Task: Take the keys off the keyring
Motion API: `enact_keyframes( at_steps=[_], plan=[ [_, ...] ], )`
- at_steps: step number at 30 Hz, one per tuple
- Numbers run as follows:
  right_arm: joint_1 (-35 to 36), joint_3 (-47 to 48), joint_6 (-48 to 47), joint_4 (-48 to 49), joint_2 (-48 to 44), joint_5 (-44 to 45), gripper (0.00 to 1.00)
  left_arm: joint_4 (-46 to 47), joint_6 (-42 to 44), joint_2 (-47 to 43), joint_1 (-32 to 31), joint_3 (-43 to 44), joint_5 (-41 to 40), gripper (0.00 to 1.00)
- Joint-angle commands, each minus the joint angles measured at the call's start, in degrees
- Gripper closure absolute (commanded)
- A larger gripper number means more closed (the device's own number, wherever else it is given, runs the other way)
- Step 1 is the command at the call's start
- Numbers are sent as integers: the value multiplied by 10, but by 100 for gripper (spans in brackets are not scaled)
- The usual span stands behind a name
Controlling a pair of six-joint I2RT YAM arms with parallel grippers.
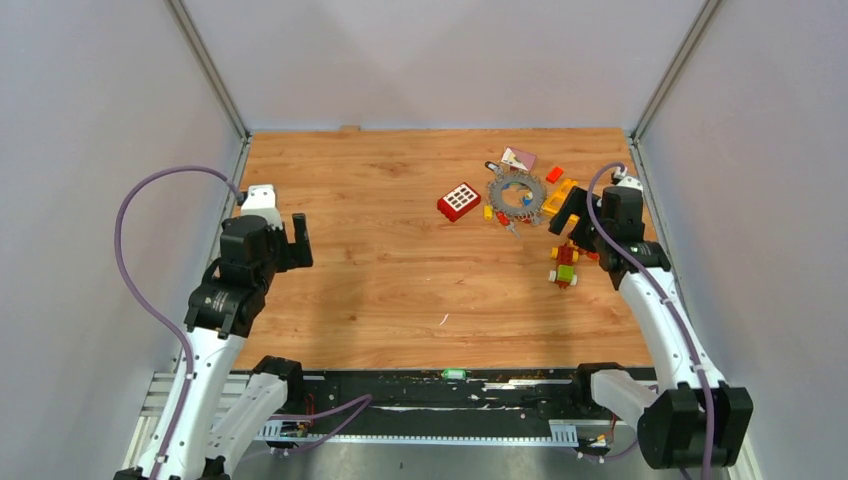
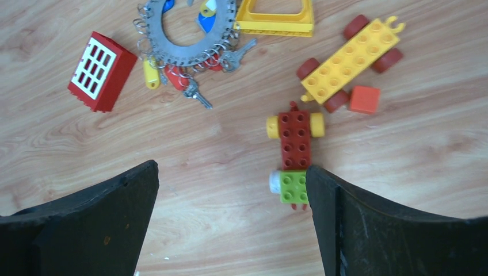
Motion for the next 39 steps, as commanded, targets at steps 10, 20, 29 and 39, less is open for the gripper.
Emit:
enact_keyframes(
  at_steps=[10, 20, 29, 39],
  plan=[
    [-3, 47, 168, 228, 267, -129, 27, 18, 22, 24, 1, -8, 68, 0],
    [-21, 84, 230, 326, 420, -148, 46, 25, 23, 22, 1, -12, 78, 0],
    [-41, 148, 208, 314, 497, -95, 50, 30, 24, 27, 1, -13, 93, 0],
    [-41, 201, 172, 254, 545, -50, 38, 33, 26, 33, 1, -14, 105, 0]
  ],
)
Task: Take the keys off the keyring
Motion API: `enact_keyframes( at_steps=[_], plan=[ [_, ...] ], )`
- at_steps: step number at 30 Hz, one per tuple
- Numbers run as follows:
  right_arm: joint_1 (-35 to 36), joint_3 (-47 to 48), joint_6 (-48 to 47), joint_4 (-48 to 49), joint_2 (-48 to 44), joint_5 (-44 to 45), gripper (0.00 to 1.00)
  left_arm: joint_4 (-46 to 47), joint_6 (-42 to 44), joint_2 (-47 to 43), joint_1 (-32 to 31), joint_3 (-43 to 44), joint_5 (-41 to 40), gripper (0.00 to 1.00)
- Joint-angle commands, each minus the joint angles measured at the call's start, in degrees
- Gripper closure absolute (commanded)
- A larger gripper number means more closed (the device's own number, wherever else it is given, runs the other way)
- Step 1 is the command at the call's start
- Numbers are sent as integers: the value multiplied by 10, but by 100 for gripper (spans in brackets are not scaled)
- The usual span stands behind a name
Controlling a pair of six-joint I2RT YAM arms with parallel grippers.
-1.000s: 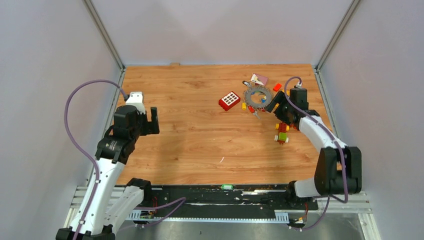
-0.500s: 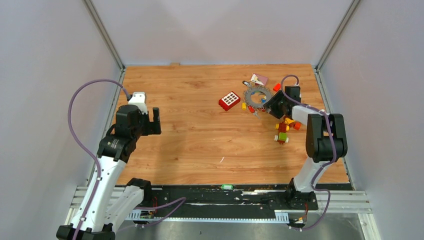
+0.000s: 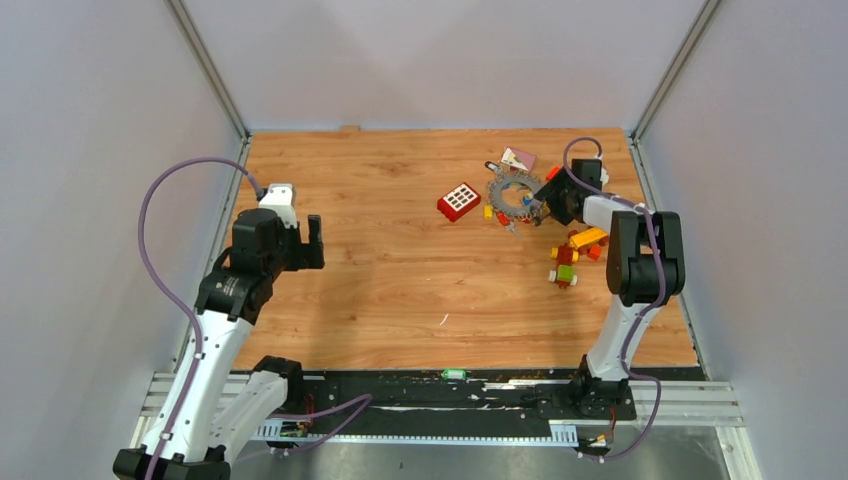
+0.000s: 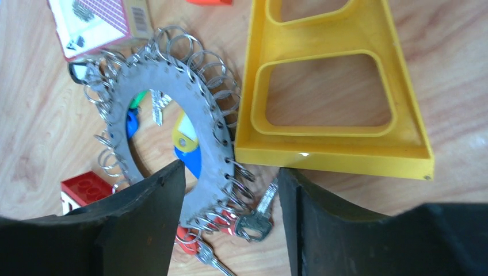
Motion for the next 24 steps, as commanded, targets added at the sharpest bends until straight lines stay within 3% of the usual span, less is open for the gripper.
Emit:
enact_keyframes(
  at_steps=[1, 5, 8, 16, 22, 24],
  plan=[
    [0, 42, -29, -22, 31, 28, 35, 21, 11, 3, 1, 0, 15, 0],
    [0, 71, -49, -55, 52, 66, 26, 21, 11, 2, 1, 0, 17, 0],
    [0, 80, -69, -53, 61, 49, 25, 22, 11, 3, 1, 0, 19, 0],
    [0, 75, -54, 19, 106, -160, 39, 21, 12, 2, 1, 0, 19, 0],
    [-3, 45, -1, 36, 119, -171, 40, 21, 12, 2, 1, 0, 19, 0],
    [-8, 37, 18, 50, 127, -171, 46, 21, 12, 3, 1, 0, 21, 0]
  ],
)
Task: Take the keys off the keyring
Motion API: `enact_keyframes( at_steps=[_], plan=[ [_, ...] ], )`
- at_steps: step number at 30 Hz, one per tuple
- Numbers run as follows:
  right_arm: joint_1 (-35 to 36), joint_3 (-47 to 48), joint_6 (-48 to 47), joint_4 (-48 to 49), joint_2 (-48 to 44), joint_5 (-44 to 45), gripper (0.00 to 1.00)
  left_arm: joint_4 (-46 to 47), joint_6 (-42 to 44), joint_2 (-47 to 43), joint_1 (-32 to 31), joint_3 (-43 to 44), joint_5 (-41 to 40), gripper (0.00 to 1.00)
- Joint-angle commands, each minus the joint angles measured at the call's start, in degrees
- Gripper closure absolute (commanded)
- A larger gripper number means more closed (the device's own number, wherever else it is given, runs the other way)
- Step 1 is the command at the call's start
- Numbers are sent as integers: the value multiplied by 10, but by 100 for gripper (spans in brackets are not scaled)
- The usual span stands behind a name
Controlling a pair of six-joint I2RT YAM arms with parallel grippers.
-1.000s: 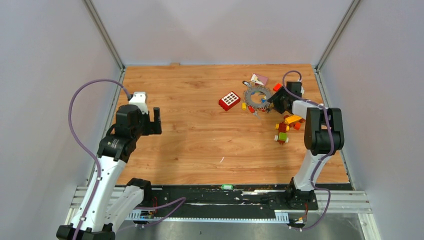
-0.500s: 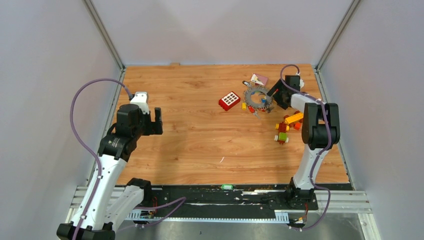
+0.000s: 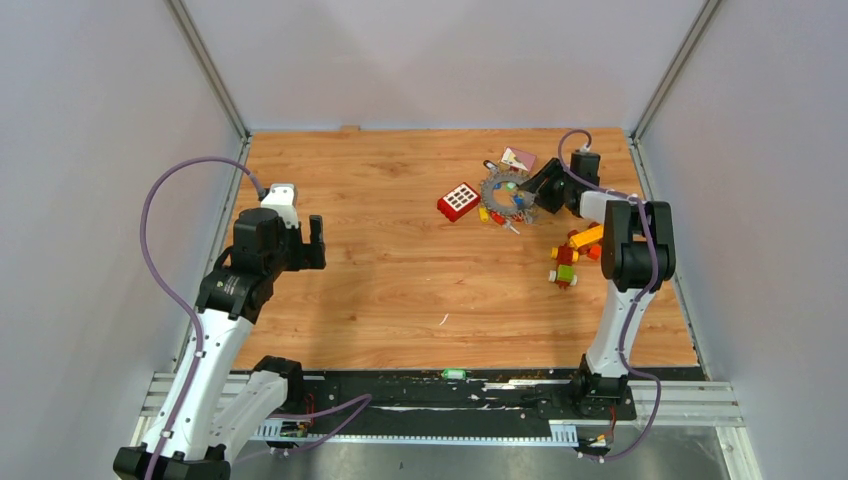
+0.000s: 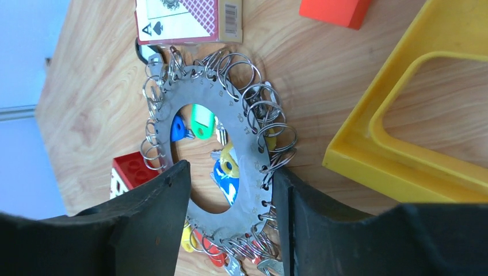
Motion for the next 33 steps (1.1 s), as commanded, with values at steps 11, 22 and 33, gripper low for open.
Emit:
enact_keyframes(
  at_steps=[11, 22, 33],
  plan=[
    [-30, -89, 88, 124, 53, -93, 98, 21, 12, 2, 1, 0, 10, 0],
    [-29, -173, 71, 223, -120, -117, 100, 47, -10, -36, 1, -5, 74, 0],
    [-1, -248, -40, 78, -371, -24, 100, 247, -117, -84, 1, -74, 282, 0]
  ],
)
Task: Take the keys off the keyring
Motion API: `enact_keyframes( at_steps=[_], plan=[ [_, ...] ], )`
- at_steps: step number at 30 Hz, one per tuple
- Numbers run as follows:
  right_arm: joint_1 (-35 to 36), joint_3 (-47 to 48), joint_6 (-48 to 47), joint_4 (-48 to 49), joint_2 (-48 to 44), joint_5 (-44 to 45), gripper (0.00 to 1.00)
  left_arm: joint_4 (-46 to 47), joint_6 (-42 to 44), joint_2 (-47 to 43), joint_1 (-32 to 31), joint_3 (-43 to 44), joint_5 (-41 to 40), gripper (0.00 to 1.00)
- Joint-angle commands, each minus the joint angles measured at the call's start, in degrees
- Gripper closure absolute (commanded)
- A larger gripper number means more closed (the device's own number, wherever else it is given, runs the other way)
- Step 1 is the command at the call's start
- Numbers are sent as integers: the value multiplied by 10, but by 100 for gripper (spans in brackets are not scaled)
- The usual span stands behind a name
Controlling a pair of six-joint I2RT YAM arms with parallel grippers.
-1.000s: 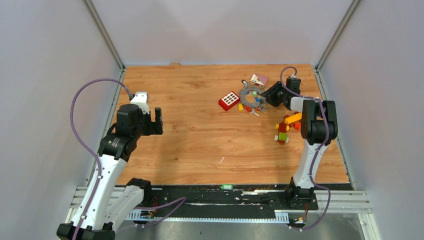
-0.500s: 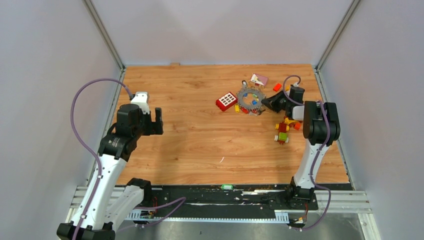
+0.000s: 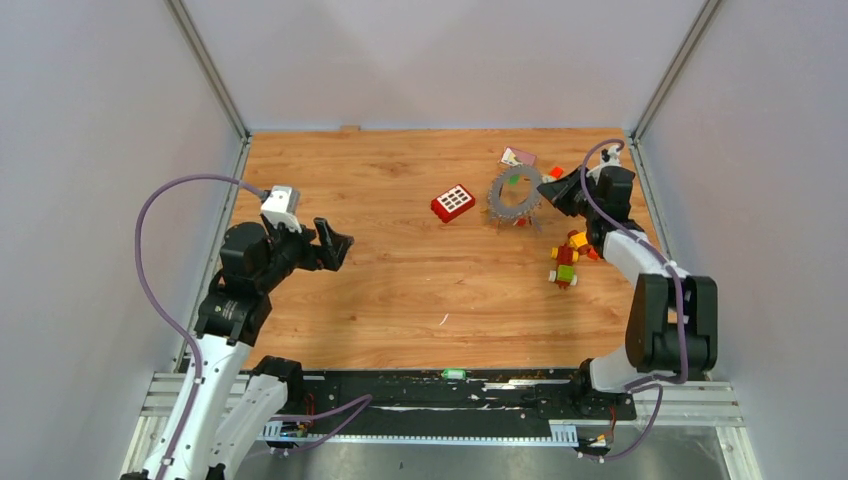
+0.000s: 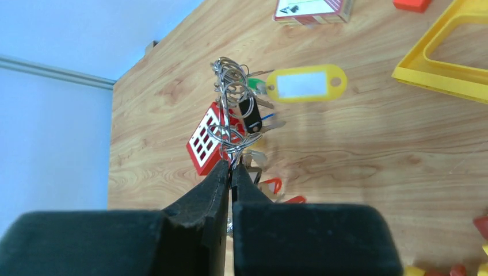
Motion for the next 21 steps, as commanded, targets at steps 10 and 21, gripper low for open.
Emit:
enact_keyframes(
  at_steps=[10, 21],
  plan=[
    [56, 7, -107, -159, -227, 9, 100, 337, -170, -48, 1, -102, 176, 0],
    [72, 67, -54, -231, -329, -109, 100, 425, -205, -78, 1, -137, 208, 0]
  ],
)
